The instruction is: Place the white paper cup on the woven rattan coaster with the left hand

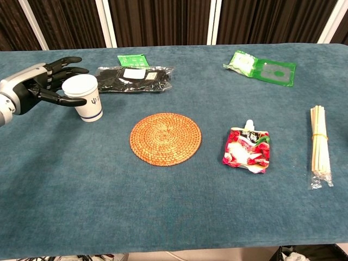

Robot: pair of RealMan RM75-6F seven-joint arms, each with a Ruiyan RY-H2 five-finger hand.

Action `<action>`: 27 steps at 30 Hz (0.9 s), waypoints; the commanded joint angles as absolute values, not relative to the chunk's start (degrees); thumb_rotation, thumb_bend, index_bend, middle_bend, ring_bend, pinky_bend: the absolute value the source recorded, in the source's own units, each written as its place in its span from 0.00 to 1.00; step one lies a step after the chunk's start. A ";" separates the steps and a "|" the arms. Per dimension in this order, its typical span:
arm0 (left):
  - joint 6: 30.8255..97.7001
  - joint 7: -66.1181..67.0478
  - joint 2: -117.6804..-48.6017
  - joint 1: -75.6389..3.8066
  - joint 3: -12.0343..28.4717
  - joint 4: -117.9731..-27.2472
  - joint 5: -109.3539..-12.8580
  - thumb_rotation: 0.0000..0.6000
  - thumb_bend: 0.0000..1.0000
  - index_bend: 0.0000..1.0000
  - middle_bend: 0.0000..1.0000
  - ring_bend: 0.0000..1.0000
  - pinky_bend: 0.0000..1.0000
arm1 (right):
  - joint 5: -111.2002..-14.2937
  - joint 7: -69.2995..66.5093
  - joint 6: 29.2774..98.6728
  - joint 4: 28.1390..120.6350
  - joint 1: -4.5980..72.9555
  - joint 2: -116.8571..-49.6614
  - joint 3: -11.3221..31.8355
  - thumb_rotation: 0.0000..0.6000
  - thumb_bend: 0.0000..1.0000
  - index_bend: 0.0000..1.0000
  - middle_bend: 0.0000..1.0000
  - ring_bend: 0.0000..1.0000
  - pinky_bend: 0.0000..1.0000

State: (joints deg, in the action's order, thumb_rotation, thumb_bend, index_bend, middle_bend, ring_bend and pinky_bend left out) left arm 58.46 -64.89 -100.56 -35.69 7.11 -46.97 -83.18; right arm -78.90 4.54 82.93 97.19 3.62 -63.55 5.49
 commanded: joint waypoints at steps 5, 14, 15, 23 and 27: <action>57.30 -64.88 -100.24 -35.96 7.30 -46.75 -82.64 1.00 0.05 0.01 0.12 0.00 0.05 | -78.89 4.75 82.57 97.06 3.79 -63.58 5.44 1.00 0.10 0.13 0.04 0.18 0.19; 54.35 -65.07 -102.10 -36.20 7.42 -43.57 -81.16 1.00 0.07 0.02 0.12 0.01 0.05 | -78.48 5.00 82.31 97.26 3.80 -63.45 5.43 1.00 0.10 0.13 0.04 0.18 0.19; 54.12 -65.19 -102.40 -36.25 7.45 -43.21 -81.06 1.00 0.08 0.02 0.12 0.01 0.05 | -78.51 5.01 82.30 97.27 3.80 -63.44 5.42 1.00 0.10 0.13 0.04 0.18 0.19; 54.58 -66.28 -103.78 -36.86 7.05 -42.04 -82.21 1.00 0.17 0.06 0.16 0.06 0.08 | -78.48 4.98 82.05 97.41 3.83 -63.35 5.31 1.00 0.10 0.13 0.04 0.18 0.19; 55.35 -65.99 -104.39 -36.96 6.88 -41.65 -82.71 1.00 0.21 0.09 0.18 0.08 0.10 | -78.36 4.89 81.95 97.47 3.84 -63.27 5.32 1.00 0.10 0.13 0.04 0.18 0.19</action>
